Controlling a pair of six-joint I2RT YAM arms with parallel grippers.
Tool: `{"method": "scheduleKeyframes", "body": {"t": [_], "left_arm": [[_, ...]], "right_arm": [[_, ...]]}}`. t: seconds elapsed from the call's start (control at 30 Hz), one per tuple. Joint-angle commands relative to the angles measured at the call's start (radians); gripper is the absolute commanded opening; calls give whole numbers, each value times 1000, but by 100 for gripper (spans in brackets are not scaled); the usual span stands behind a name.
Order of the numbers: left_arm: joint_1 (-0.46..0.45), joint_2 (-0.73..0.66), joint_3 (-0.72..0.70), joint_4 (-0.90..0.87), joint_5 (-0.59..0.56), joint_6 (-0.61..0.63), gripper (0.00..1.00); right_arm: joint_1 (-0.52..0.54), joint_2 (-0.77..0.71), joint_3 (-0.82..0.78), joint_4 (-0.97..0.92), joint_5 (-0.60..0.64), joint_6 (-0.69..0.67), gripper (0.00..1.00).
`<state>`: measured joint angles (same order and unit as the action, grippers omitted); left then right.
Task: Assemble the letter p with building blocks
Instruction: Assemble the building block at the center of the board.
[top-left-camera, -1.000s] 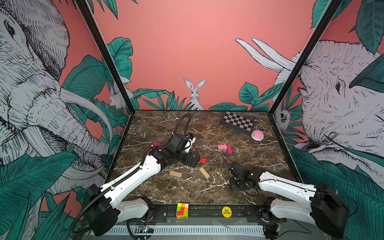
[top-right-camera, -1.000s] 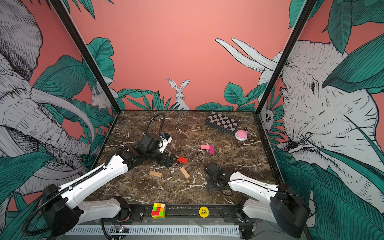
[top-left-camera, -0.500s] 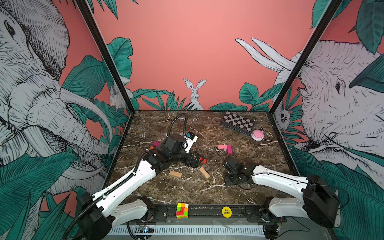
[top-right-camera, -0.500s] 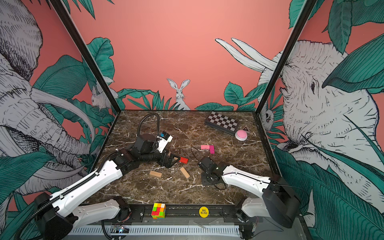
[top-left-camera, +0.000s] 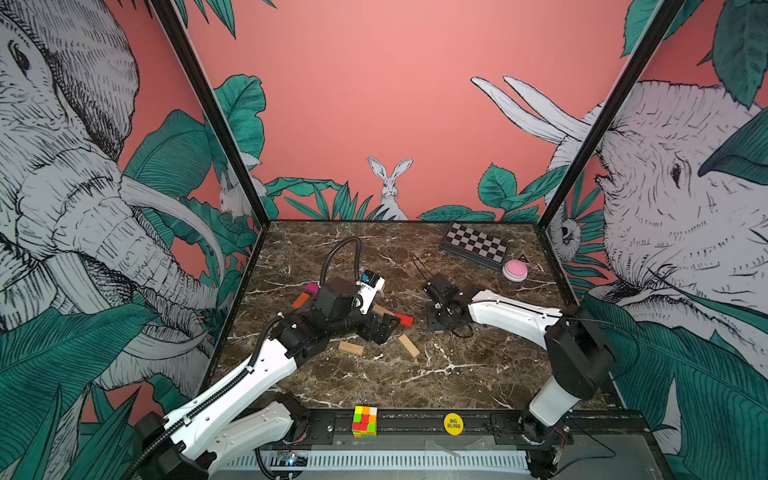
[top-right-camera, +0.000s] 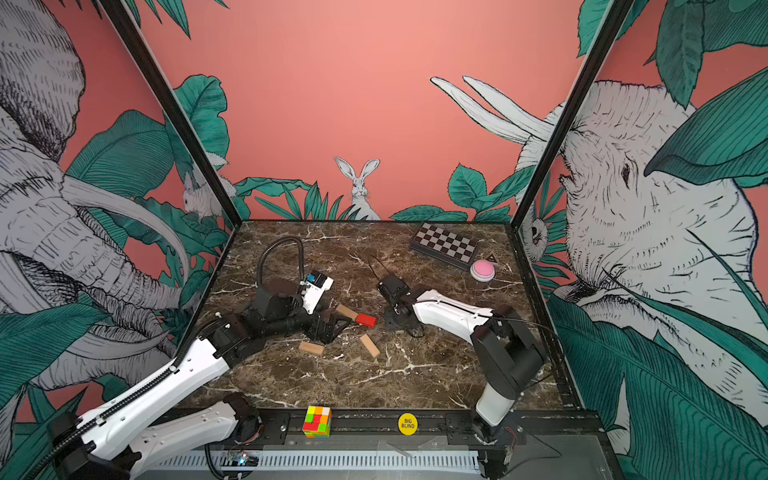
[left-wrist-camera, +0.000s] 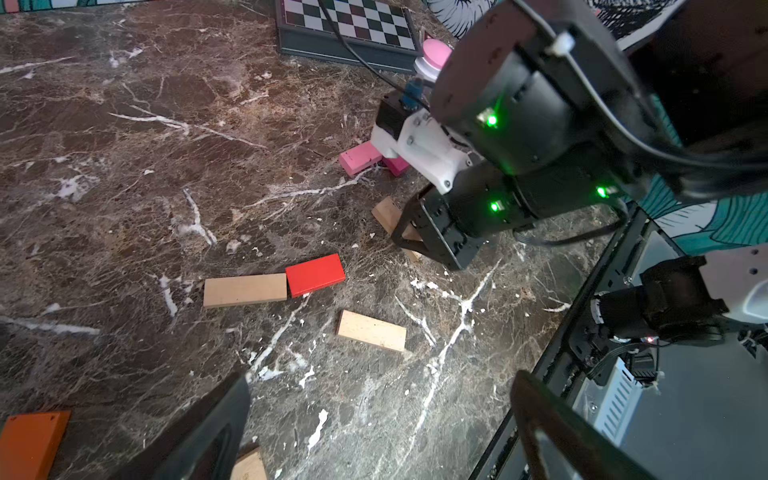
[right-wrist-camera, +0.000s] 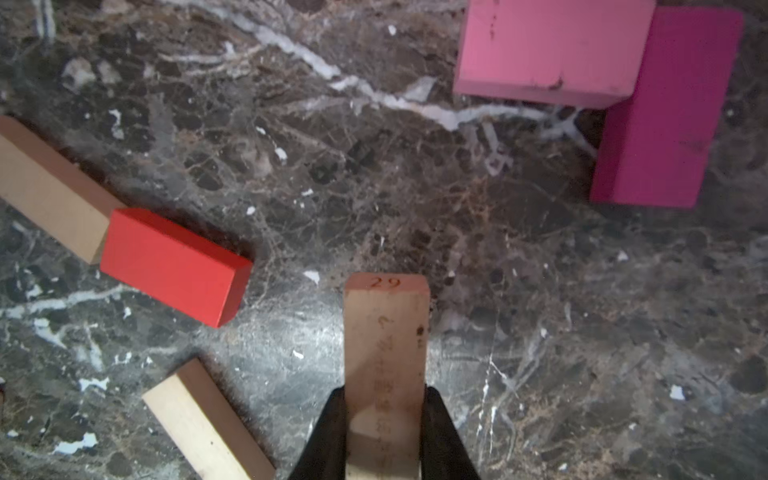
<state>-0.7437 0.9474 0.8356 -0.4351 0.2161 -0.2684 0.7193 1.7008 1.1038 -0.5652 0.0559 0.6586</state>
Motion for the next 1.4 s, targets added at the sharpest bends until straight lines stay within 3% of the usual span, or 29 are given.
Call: {"method": "scheduleKeyframes", "body": {"t": [0.0,0.63,1.37], "left_arm": [[4,-18,-34,-1,-14,-24,100],[5,41,-38,24,18,-42,99],[5,57,-38,36,19,-48,100]], "right_arm": [[-32,44,41,-35,17,-27,19],[-103,139,67,-15,5,-39,17],[-130,229,135,-20,-15,-40,23]]}}
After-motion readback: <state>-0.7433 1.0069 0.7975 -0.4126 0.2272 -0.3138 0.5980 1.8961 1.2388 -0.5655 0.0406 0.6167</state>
